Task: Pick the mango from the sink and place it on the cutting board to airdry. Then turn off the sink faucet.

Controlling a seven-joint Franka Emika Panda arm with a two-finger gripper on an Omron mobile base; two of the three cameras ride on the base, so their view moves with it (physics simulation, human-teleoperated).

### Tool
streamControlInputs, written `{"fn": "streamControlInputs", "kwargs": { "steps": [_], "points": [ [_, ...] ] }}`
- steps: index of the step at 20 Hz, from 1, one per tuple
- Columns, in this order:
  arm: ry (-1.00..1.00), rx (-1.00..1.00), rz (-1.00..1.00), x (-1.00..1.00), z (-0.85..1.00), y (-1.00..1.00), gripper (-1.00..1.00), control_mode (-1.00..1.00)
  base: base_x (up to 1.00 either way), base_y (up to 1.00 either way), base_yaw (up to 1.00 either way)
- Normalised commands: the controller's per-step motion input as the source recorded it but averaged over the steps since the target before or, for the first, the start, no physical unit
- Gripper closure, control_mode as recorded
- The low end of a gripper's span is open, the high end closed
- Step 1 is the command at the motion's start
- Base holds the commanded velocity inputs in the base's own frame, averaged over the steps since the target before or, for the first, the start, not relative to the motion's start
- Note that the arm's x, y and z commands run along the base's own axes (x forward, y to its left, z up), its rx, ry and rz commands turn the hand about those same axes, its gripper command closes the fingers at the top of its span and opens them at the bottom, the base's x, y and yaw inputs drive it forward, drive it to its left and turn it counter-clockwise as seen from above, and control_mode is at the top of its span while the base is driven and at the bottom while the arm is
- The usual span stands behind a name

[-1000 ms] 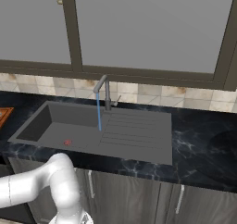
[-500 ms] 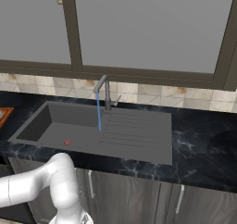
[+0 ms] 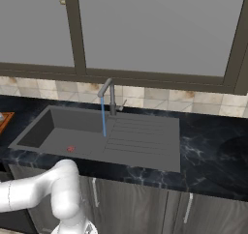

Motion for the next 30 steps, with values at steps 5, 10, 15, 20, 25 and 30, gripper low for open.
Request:
{"fn": "streamControlInputs", "kwargs": {
  "steps": [5, 10, 15, 20, 25, 30],
  "points": [
    [0.01, 0.0, 0.0, 0.16, -0.17, 0.09, 1.0, -1.0, 0.0, 0.0, 0.0],
    [0.03, 0.0, 0.0, 0.09, -0.34, 0.06, 1.0, -1.0, 0.0, 0.0, 0.0],
    [0.03, 0.0, 0.0, 0.1, -0.39, 0.13, 1.0, -1.0, 0.0, 0.0, 0.0],
    [0.01, -0.01, 0.0, 0.03, -0.35, 0.16, -1.0, -1.0, 0.0, 0.0, 0.0],
    [-0.05, 0.0, 0.0, -0.08, 0.07, 0.0, -1.0, -1.0, 0.0, 0.0, 0.0],
    [-0.01, 0.0, 0.0, -0.1, 0.15, 0.0, -1.0, -1.0, 0.0, 0.0, 0.0]
  ]
}}
